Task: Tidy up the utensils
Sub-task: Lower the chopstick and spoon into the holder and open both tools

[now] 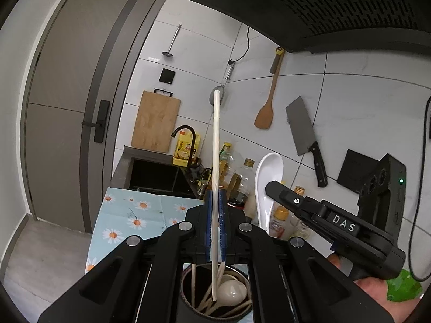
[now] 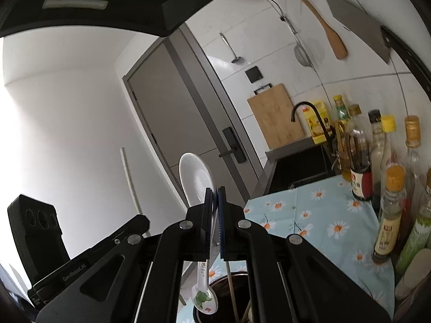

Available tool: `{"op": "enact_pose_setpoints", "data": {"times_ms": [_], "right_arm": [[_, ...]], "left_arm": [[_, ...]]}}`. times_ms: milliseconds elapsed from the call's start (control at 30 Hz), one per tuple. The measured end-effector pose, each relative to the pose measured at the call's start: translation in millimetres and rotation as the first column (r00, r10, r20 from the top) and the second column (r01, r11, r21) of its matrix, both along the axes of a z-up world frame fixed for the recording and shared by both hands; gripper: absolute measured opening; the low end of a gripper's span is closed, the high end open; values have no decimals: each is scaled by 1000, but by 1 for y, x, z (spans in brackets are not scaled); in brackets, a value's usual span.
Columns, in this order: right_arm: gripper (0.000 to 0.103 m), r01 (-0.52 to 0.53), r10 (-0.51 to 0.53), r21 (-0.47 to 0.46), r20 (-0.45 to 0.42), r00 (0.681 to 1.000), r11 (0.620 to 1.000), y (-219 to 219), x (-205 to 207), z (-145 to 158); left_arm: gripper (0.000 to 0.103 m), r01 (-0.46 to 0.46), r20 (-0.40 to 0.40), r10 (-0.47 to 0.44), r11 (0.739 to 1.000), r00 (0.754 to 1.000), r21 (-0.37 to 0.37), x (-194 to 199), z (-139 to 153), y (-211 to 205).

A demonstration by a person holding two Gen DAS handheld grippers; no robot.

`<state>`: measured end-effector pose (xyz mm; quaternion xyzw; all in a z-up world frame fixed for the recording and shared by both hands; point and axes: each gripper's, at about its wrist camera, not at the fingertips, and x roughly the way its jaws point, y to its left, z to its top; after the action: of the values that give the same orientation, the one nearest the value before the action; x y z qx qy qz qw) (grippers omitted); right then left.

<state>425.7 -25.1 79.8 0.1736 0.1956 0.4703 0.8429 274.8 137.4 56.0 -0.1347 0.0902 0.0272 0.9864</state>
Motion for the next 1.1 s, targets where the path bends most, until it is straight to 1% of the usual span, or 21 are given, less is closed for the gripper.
{"op": "enact_pose_setpoints", "data": {"times_ms": [67,133,233,467,633,900,967,1033,1100], "right_arm": [[5,-2,2,-18,23,1000,1000,5,2,-5],[5,-9,10,-32,15,1000,999,8,5,-13],[5,-12,14,-63,28,1000,998,11,7,-23],[5,-31,29,-53,-32,999,998,13,15,-46],[5,-44,41,-45,-59,997,998,14,18,-51],[5,-66,62,-47,-71,996,997,18,17,-54],[6,-67,63,-49,-74,995,997,18,17,-55],[16,-72,69,-42,-81,994,996,18,16,-56],[17,-77,73,-45,-83,994,996,17,15,-56]], "left_arm": [[4,7,-5,-7,1000,1000,1,4,-5,0],[4,5,-12,-5,1000,1000,13,7,-10,-1],[4,2,-20,-2,1000,1000,17,11,-18,0],[4,-5,-61,5,1000,998,7,18,-40,-1],[4,-6,-82,7,1000,997,15,21,-48,-2],[4,-3,-97,5,1000,995,18,19,-54,-4],[4,2,-105,0,1000,994,14,19,-56,-4],[4,11,-125,-10,1000,992,10,19,-57,-5],[5,12,-131,-11,1000,991,10,16,-58,-6]]}}
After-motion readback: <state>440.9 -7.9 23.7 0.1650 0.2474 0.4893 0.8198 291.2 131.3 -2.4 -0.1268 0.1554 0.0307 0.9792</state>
